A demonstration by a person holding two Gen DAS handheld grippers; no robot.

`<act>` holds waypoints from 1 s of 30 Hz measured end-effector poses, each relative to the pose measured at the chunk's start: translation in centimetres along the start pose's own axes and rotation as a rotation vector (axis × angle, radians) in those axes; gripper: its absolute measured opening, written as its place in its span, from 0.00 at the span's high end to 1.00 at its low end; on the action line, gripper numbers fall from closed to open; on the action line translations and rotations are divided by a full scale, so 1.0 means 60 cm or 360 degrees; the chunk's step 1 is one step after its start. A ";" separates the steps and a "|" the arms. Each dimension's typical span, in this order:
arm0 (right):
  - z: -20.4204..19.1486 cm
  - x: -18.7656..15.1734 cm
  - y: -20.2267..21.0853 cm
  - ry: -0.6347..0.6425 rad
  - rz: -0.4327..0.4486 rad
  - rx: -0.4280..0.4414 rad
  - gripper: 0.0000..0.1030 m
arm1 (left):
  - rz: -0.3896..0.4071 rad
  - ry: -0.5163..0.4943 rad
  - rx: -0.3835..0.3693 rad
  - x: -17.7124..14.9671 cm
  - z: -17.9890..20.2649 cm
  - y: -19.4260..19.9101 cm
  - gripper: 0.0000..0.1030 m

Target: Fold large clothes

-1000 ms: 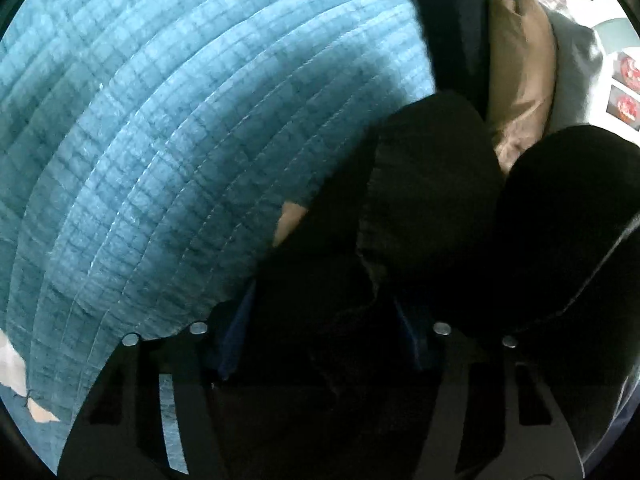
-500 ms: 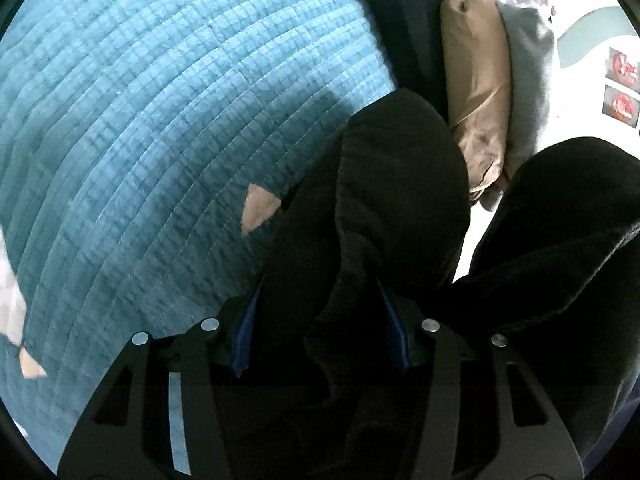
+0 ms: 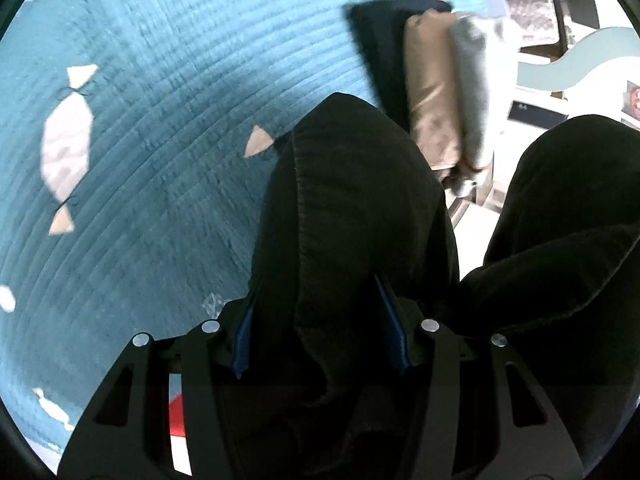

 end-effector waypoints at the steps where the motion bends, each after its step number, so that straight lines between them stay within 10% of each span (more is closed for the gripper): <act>1: -0.021 -0.012 0.006 0.0046 -0.0018 -0.0007 0.60 | 0.0038 0.0009 -0.0003 -0.014 0.014 0.023 0.50; 8: -0.180 -0.078 0.081 0.0334 -0.0079 0.0049 0.60 | 0.0265 -0.0073 0.0024 -0.029 0.165 0.180 0.50; 15: -0.329 -0.092 0.235 0.0592 0.0089 0.0149 0.60 | 0.0385 -0.0384 0.0046 0.073 0.394 0.252 0.50; 22: -0.407 -0.009 0.378 0.0687 0.0308 0.0212 0.60 | 0.0348 -0.0605 0.0015 0.233 0.537 0.208 0.50; 30: -0.355 0.168 0.397 0.0478 0.0401 0.0266 0.60 | 0.0194 -0.0486 0.0155 0.426 0.507 0.070 0.49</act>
Point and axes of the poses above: each gripper's, at about its wrist camera, not at the fingertips, and y roughly against the way its jaws point, z to its right, x to its top, the point moved 5 cm from there along -y, roughly the way its jaws point, and after that the axes turned 7 degrees about -z, right-handed, at the moved point
